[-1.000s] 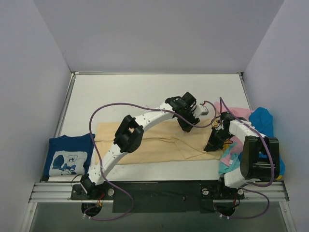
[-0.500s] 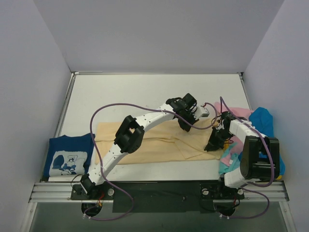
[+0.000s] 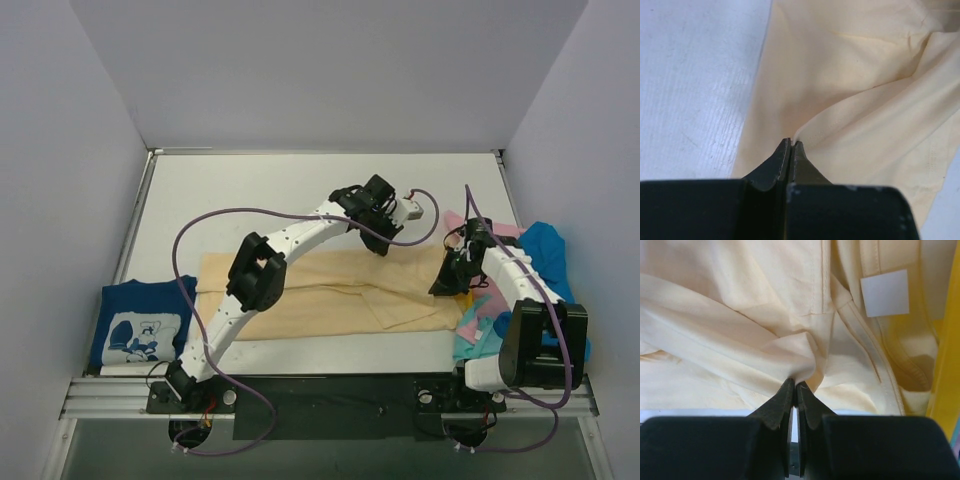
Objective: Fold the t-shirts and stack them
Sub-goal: Fold the other side of the tshirt into a rectangle
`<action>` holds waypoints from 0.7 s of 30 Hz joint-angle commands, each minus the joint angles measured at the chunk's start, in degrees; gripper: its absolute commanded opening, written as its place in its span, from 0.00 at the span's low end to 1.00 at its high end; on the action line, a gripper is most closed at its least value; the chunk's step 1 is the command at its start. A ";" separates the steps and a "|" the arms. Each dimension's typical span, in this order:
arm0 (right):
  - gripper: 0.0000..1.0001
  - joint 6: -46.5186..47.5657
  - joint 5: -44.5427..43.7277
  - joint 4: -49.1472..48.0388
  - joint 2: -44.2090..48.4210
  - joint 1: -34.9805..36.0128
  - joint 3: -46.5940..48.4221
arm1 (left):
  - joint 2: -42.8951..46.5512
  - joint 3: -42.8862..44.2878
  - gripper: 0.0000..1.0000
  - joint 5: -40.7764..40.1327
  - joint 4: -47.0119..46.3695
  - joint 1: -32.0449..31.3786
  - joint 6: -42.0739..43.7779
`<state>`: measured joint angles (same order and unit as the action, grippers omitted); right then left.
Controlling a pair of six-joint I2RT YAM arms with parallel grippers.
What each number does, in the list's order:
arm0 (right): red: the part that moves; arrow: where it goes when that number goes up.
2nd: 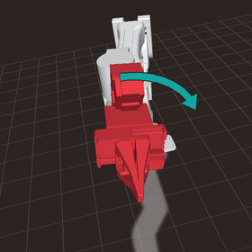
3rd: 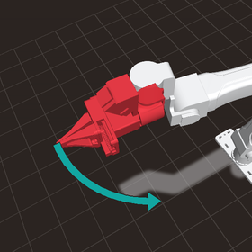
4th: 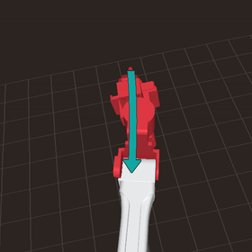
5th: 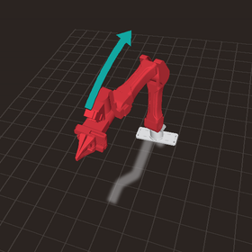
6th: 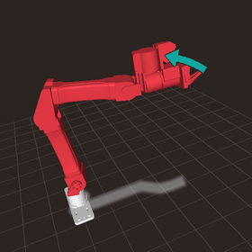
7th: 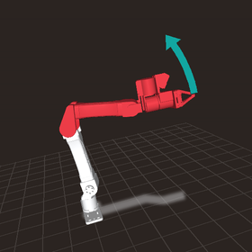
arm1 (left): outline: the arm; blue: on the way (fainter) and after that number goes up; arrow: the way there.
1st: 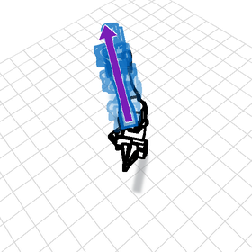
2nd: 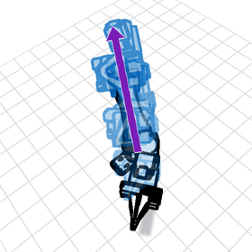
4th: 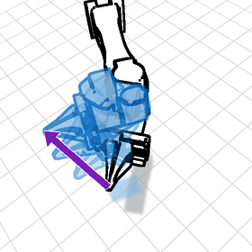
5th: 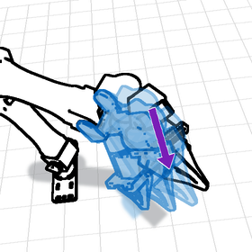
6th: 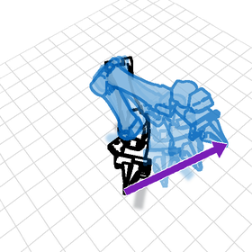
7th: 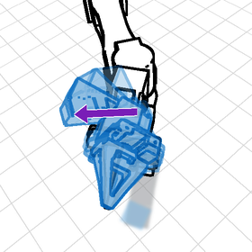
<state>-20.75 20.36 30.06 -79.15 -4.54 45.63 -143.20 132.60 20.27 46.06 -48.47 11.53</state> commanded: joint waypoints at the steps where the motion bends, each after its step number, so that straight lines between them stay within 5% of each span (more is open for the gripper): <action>1: 0.00 1.06 -2.34 -0.26 0.40 -0.47 3.15 | 5.56 0.30 0.00 1.79 -2.20 1.45 -3.27; 21: 0.00 0.98 -5.76 -16.00 -6.27 -1.53 1.66 | 5.82 -8.14 0.00 -7.61 -9.76 1.97 -7.84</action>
<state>-20.32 16.12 15.14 -82.65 -5.43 47.05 -140.18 124.49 15.42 39.72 -46.76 4.89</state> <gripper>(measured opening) 0.007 0.026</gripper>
